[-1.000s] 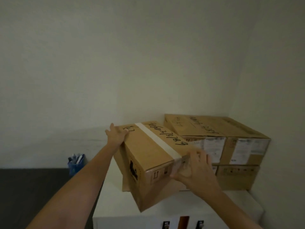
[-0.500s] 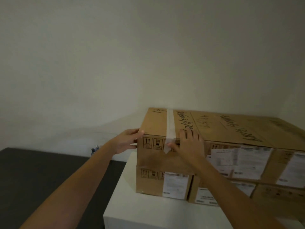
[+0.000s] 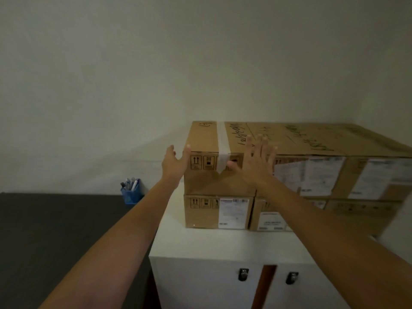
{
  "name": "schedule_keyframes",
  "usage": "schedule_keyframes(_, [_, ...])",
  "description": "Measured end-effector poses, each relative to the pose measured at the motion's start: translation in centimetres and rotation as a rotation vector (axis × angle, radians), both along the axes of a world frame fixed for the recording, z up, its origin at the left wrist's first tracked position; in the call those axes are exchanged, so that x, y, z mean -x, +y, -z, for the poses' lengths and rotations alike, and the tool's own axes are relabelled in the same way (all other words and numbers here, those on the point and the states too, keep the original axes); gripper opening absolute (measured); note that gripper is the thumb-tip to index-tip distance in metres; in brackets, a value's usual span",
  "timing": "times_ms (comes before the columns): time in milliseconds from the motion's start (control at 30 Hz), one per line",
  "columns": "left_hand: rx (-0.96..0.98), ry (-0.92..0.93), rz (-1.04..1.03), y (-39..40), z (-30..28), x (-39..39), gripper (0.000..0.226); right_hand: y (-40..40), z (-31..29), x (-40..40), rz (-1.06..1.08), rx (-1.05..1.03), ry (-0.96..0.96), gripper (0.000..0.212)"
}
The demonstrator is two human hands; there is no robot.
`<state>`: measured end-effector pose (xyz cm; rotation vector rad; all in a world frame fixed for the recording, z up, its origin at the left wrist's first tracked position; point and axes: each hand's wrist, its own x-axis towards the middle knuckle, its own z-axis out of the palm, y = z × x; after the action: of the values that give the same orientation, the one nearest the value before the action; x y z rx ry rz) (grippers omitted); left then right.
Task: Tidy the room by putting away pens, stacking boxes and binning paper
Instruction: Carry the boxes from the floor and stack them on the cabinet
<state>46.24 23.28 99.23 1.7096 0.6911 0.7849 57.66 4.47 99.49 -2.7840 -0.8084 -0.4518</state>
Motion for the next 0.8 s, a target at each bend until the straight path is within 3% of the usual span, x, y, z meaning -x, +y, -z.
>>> schedule_keyframes(167, [-0.072, -0.036, 0.088, -1.5, 1.8, 3.4, 0.067, -5.6, 0.9, 4.7, 0.099, -0.001, 0.010, 0.087])
schedule_keyframes(367, [-0.188, -0.004, 0.430, -3.2, 5.3, 12.3, 0.031, -11.1, 6.8, 16.6, 0.338, 0.036, 0.340, 0.083])
schedule_keyframes(567, [-0.112, 0.272, 0.736, -5.5, 11.9, 20.8, 0.023, -14.9, 13.5, 26.4, 0.330, 0.119, 0.723, 0.088])
schedule_keyframes(700, [-0.065, 0.441, 0.857, -6.6, 16.5, 25.1, 0.024, -17.4, 16.7, 31.2, 0.395, 0.119, 0.855, 0.084])
schedule_keyframes(800, [0.015, 0.610, 0.863, -7.3, 23.0, 29.0, 0.028, -19.5, 22.8, 34.2, 0.407, 0.059, 0.937, 0.084])
